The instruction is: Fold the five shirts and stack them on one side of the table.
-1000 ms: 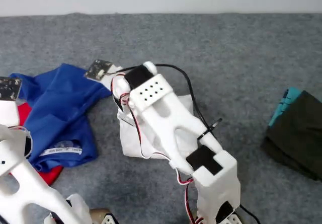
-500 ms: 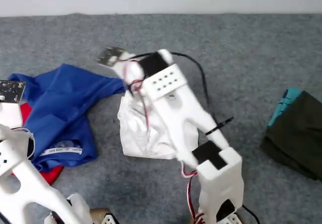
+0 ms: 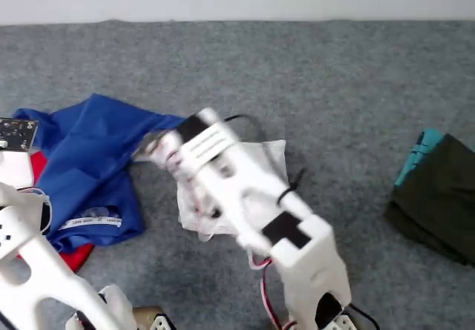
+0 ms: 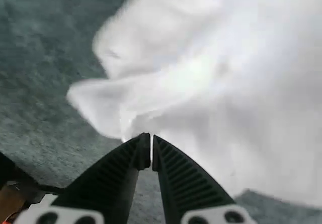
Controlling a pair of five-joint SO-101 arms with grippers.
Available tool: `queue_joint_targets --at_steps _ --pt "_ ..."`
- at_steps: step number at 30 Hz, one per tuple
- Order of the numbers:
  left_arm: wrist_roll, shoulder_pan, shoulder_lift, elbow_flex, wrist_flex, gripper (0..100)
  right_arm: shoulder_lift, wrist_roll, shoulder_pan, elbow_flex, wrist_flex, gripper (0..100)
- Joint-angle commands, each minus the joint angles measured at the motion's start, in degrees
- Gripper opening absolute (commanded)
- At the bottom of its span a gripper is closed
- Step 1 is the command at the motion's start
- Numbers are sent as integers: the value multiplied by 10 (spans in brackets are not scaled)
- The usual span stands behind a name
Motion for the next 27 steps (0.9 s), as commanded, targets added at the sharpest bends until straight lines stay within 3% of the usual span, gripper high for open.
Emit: queue_joint_targets --at_steps 1,6,16,21,27 --pt "5 0 -15 -4 -9 16 -4 -8 -57 -52 -6 10" --pt "5 0 -15 -3 -7 16 -4 -14 -37 -142 42 9" --pt "5 1 -15 -2 -8 16 -13 28 184 -149 40 9" --pt "5 3 -15 -1 -9 16 36 62 272 -150 8 9" --pt "5 3 -15 -1 -9 16 109 84 328 -151 -82 9"
